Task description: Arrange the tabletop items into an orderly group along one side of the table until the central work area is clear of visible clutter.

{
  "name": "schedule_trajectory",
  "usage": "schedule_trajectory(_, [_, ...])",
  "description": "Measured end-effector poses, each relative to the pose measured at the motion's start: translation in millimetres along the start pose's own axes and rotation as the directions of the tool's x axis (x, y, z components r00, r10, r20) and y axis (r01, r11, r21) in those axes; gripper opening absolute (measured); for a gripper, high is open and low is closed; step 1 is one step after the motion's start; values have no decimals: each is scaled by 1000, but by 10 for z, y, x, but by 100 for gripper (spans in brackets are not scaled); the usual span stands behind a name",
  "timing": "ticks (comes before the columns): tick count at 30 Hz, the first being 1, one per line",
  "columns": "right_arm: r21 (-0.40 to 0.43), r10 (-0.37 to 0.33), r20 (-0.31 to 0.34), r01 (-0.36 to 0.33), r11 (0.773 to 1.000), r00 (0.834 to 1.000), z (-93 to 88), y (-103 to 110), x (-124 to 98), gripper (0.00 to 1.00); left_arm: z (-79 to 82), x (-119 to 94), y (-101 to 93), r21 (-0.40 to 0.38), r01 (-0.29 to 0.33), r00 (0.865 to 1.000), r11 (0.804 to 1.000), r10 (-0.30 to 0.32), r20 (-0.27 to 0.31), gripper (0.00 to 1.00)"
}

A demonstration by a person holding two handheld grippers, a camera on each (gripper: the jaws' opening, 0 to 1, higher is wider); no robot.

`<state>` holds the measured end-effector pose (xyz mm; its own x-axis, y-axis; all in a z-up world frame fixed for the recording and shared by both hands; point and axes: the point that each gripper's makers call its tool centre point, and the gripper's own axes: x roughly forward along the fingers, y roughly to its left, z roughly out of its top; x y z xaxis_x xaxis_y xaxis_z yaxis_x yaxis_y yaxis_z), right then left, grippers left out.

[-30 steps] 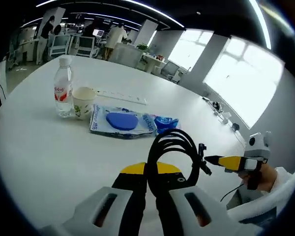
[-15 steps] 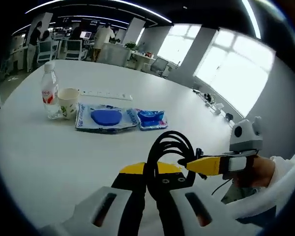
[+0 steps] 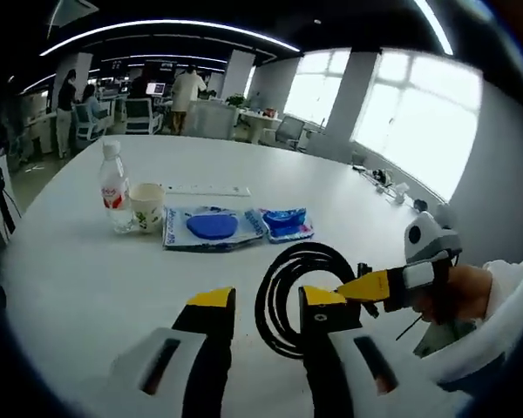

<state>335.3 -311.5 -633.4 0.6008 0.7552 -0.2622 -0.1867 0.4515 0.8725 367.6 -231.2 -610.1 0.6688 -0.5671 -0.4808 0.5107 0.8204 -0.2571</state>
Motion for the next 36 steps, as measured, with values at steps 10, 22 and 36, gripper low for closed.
schedule_trajectory(10, [132, -22, 133, 4, 991, 991, 416, -325, -298, 10, -118, -429, 564, -61, -160, 985, 985, 164, 59, 73])
schedule_trajectory(22, [179, -108, 233, 67, 982, 966, 926, -826, -549, 10, -168, -1009, 1120, -199, -284, 930, 938, 320, 181, 82])
schedule_trajectory(36, [232, -197, 240, 141, 962, 951, 1048, -1379, -322, 10, -370, -977, 1150, -274, -268, 936, 924, 317, 154, 77])
